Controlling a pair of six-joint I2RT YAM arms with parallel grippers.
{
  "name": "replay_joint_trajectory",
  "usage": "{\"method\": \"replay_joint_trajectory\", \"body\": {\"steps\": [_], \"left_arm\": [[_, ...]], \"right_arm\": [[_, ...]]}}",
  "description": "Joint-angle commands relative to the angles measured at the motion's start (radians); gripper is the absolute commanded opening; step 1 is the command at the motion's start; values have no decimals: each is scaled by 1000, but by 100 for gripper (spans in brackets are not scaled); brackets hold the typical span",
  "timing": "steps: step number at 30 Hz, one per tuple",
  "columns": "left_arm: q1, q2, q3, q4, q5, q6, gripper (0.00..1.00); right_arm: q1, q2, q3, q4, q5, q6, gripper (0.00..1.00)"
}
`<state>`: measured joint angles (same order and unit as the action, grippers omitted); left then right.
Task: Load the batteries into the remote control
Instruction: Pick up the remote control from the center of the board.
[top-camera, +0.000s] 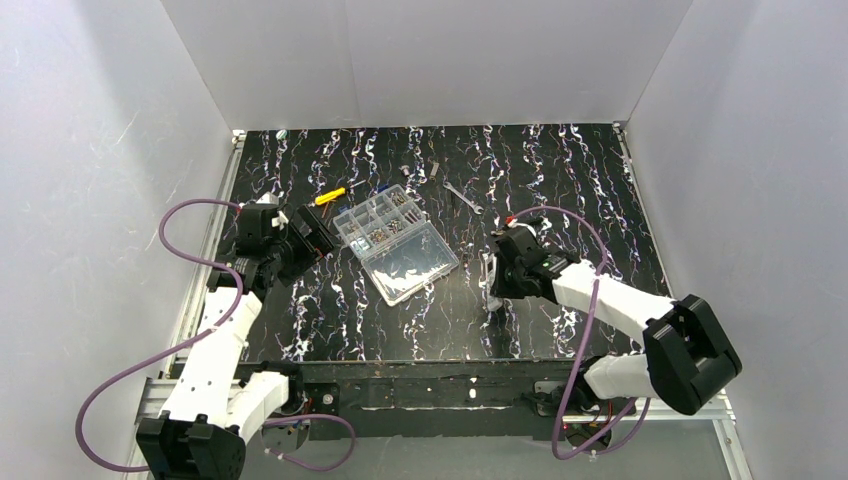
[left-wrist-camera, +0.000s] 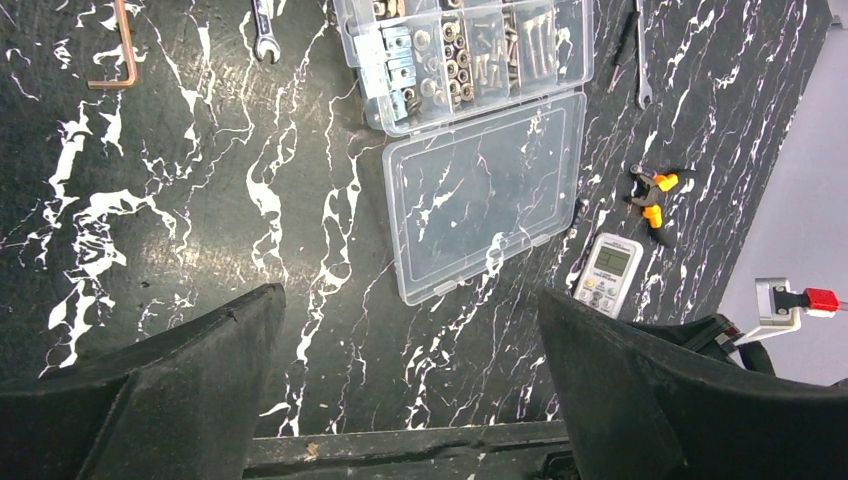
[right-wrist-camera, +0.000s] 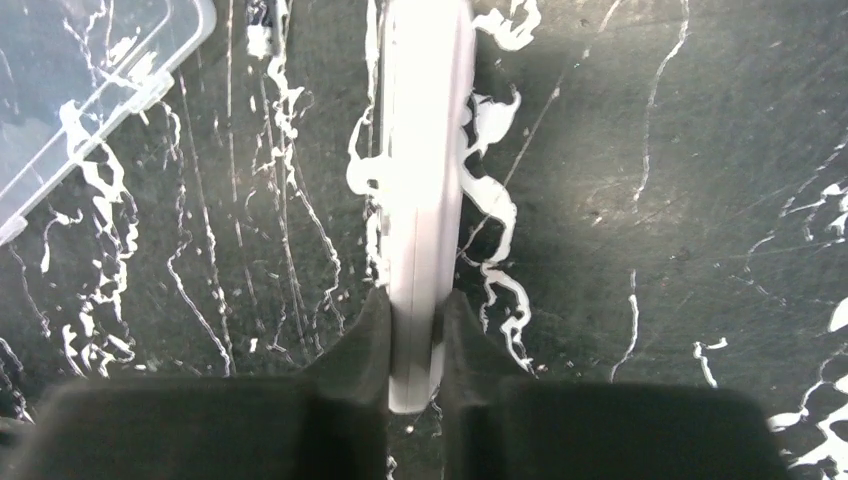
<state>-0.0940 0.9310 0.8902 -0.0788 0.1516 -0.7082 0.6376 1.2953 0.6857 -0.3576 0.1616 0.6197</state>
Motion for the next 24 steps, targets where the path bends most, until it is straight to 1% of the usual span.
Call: {"method": "replay_joint_trajectory", "body": {"steps": [1, 2, 4, 10, 13, 15, 20, 24], "left_arm": [[2, 12, -2, -28, 39, -13, 99], [2, 11, -3, -29, 39, -12, 99], [2, 7, -3, -32, 37, -8, 100], [2, 7, -2, -38, 31, -6, 99], [3, 8, -3, -39, 31, -5, 99], [2, 9, -1, -39, 31, -6, 99], [2, 9, -4, -38, 31, -8, 99], [2, 12, -4, -37, 31, -9, 99]], "right_arm": [[33, 49, 78, -69, 53, -53, 5], [42, 64, 83, -76, 63, -48, 8], [63, 91, 92, -92, 88, -36, 13], [112, 138, 107, -103, 122, -15, 14], [132, 148, 112, -104, 134, -1, 26], [145, 156, 112, -103, 142, 4, 30], [167, 184, 109, -97, 146, 18, 32], [182, 203, 101, -83, 144, 31, 36]]}}
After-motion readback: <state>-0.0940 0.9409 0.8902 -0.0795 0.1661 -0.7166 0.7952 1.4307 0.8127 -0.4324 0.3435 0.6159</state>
